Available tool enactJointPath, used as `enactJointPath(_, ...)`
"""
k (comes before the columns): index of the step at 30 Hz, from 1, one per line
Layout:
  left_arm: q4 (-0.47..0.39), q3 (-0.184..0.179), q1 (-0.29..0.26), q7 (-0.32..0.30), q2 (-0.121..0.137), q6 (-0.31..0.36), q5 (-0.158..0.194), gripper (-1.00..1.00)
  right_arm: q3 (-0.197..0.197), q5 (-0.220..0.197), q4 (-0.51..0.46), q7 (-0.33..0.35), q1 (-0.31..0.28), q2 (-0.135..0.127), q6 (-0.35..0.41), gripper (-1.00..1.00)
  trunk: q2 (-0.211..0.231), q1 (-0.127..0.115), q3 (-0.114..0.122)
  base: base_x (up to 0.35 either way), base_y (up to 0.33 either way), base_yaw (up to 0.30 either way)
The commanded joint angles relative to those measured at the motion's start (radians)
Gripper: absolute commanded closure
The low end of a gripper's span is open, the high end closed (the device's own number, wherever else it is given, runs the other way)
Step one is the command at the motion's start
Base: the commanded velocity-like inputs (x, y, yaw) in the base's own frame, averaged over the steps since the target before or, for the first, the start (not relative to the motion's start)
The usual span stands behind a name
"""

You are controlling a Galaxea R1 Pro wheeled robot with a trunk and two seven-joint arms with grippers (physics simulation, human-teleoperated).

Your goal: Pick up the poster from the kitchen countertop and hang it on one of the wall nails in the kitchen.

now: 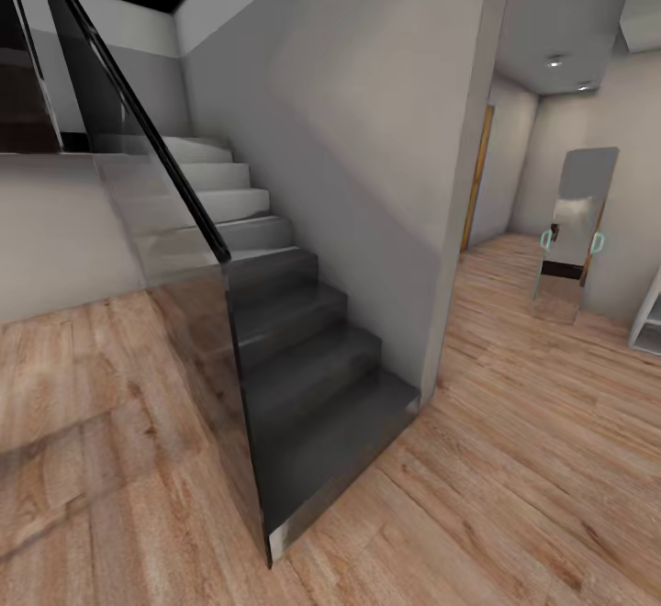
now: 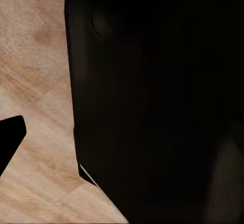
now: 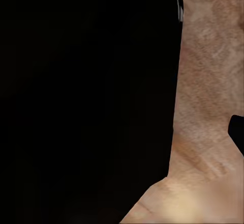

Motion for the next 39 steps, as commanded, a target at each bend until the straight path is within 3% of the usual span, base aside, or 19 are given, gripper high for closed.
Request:
enactJointPath(1, -0.006, 0.003, 0.006, 0.000, -0.006, -0.006, 0.000, -1.00, 0.006, -0.003, -0.006, -0.001, -0.006, 0.006, 0.004, -1.00, 0.000, 0.000, 0.000, 0.000, 0.000, 0.000)
enactJointPath(8, -0.045, 0.000, 0.045, -0.001, -0.041, -0.012, 0.000, -1.00, 0.008, 0.000, -0.046, -0.001, -0.046, 0.019, 0.000, -1.00, 0.000, 0.000, 0.000, 0.000, 0.000, 0.000)
enactJointPath(14, -0.058, 0.000, 0.052, -0.001, -0.041, -0.012, 0.000, -1.00, 0.008, 0.000, -0.051, -0.001, -0.078, 0.019, 0.000, -1.00, 0.000, 0.000, 0.000, 0.000, 0.000, 0.000)
enactJointPath(22, -0.058, 0.000, 0.052, -0.001, -0.041, -0.012, 0.000, -1.00, 0.008, 0.000, -0.051, -0.001, -0.078, 0.019, 0.000, -1.00, 0.000, 0.000, 0.000, 0.000, 0.000, 0.000)
enactJointPath(32, -0.103, 0.003, 0.074, 0.001, -0.016, -0.015, -0.005, -1.00, 0.002, -0.006, -0.097, -0.001, -0.093, -0.004, -0.004, -1.00, 0.000, 0.000, 0.000, 0.000, 0.000, 0.000)
enactJointPath(33, -0.498, 0.003, 0.075, 0.001, -0.012, -0.015, -0.006, -1.00, 0.001, -0.006, -0.396, -0.001, -0.094, -0.007, -0.005, -1.00, 0.000, 0.000, 0.000, 0.000, 0.000, 0.000)
enactJointPath(39, -0.652, 0.004, 0.076, 0.002, 0.002, -0.014, -0.007, -1.00, 0.000, -0.006, -0.492, -0.002, -0.095, -0.011, -0.005, -1.00, 0.000, 0.000, 0.000, 0.000, 0.000, 0.000)
